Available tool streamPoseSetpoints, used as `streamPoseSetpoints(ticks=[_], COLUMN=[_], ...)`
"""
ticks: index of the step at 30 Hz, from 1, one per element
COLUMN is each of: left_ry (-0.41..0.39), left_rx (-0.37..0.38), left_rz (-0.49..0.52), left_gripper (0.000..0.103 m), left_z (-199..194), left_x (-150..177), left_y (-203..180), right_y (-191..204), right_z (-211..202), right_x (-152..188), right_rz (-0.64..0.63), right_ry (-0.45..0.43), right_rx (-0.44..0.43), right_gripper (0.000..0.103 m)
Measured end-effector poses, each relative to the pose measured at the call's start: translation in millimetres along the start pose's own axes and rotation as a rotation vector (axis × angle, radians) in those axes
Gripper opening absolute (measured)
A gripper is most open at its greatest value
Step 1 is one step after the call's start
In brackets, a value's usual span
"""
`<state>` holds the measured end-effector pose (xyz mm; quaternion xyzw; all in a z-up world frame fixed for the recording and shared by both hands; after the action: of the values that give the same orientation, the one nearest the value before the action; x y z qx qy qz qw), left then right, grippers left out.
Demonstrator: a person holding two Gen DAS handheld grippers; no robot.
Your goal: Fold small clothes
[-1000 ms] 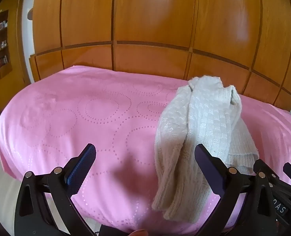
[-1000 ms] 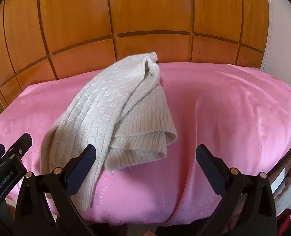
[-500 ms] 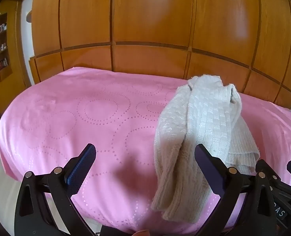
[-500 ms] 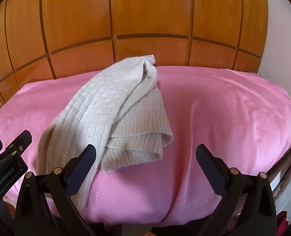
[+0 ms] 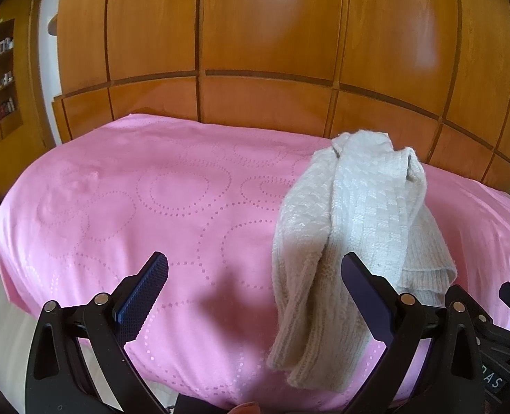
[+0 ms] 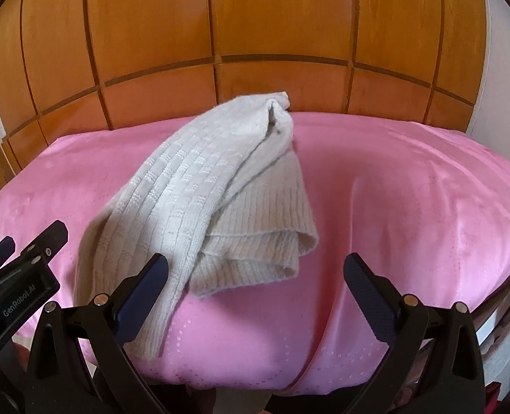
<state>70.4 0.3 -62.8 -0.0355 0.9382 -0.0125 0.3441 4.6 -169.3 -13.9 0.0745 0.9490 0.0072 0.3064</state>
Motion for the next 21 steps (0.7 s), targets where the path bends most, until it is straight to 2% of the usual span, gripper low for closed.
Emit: streamPoseSetpoints(ticks=[3,7,8,10,12,15,21], left_ry=[0.001,-0.011,-0.01,-0.01,-0.01,-0.008,0.0], left_rx=[-0.003,-0.002,-0.002,0.0,0.002,0.003,-0.002], left_rz=[0.005,0.002,0.001,0.0,-0.003,-0.004,-0.016], left_gripper=[0.1,0.099,0.099,0.1,0.099,0.099,0.099], left_z=[0,-2,-1,-1,0,2,6], left_x=[0,-2,-2,-2,-3,-3,-4], left_y=[0,0,1,1,1,1,4], right_y=[-5,-3,-3,-2,4,7,7], right_z=[-10,-55,-59,-59,-46,-34,-32], right_x=[-5,-12,-11,-8,-3,3,7], right_rz=[0.015,0.005,-0.002,-0.015,-0.044,-0.053,-0.049], right_ry=[-0.04,-0.241,-0.256,-0.244,-0.172,-0.109,-0.111], right_rx=[-0.009,-0.11,-0.125,-0.156,-0.172,-0.201,-0.215], right_gripper=[0.101,0.101,0.101,0.101,0.101,0.101,0.101])
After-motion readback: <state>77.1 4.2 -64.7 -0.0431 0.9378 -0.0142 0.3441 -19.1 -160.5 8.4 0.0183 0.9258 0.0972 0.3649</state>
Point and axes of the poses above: each gripper's, at about its wrist camera, not at the fingertips, and z roughly the way its jaws point, y to its left, x to its underside, the point moved 9 cm from there along z, roughly the way its jaws point, and after that the axes turned 11 degrees about y, right-handed, at the moved point
